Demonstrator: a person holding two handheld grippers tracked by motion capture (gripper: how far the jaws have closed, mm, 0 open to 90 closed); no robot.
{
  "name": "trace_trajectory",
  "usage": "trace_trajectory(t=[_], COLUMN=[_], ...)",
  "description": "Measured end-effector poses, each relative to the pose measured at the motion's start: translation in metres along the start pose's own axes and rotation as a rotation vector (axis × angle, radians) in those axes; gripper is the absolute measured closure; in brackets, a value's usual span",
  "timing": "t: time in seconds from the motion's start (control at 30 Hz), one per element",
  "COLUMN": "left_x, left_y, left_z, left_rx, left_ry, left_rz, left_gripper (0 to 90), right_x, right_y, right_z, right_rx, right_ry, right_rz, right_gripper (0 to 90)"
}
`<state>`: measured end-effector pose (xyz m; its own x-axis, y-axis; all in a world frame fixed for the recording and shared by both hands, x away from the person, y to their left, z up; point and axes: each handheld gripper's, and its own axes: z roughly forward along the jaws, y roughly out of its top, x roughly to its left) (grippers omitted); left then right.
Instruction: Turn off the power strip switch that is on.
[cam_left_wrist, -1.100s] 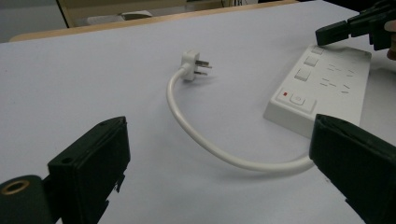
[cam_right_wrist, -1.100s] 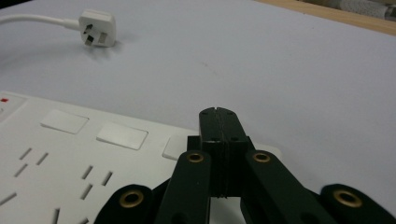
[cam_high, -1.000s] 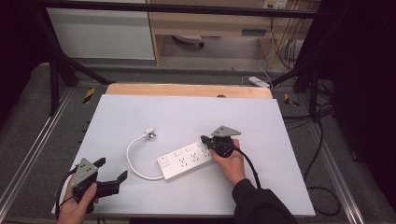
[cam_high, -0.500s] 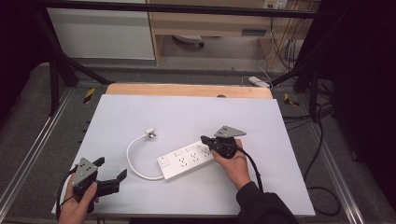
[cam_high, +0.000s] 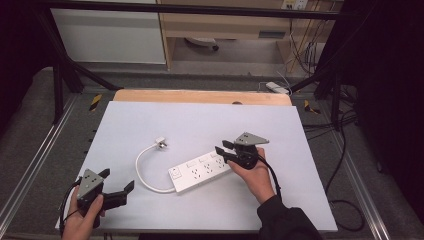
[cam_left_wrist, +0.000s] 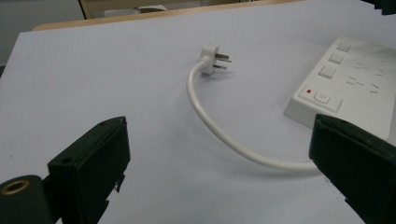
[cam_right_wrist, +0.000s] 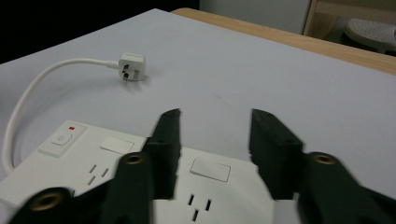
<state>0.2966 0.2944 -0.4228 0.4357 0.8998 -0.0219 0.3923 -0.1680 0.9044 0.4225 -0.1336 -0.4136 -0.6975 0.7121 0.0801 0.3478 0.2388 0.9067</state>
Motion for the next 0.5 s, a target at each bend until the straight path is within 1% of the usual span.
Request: trace_trajectory(t=[0.03,0.07,0.1,0.2,0.33,0.43,0.5], left_x=[0.0,0.0,0.0,0.0,0.001,0.0,0.0], left_y=[0.0,0.0,0.0,0.0,0.001,0.001,0.001], left_z=[0.0,0.0,0.0,-0.001,-0.001,-0.001,-0.001], left_rx=[0.001,0.001,-0.002,-0.004,-0.006,-0.005,-0.008], left_ry=[-0.001,-0.002,-0.003,-0.004,-0.008,-0.012,-0.012], left_rz=[0.0,0.001,0.001,0.001,-0.002,0.0,0.001], left_gripper=[5.1,5.1,5.1,5.1,5.1,5.1,5.1], right_x=[0.0,0.0,0.0,-0.001,-0.005,-0.008,-0.009], right_y=[0.002,0.004,0.005,0.008,0.01,0.01,0.011], right_z=[-0.002,-0.003,-0.004,-0.007,-0.009,-0.012,-0.015], right_rx=[0.006,0.008,0.011,0.019,0.03,0.025,0.019], right_ry=[-0.005,-0.012,-0.018,-0.044,-0.088,-0.099,-0.102], right_rz=[0.007,0.009,0.015,0.008,0.013,0.029,0.023], right_gripper=[43.0,37.4,32.3,19.5,10.4,7.0,5.5])
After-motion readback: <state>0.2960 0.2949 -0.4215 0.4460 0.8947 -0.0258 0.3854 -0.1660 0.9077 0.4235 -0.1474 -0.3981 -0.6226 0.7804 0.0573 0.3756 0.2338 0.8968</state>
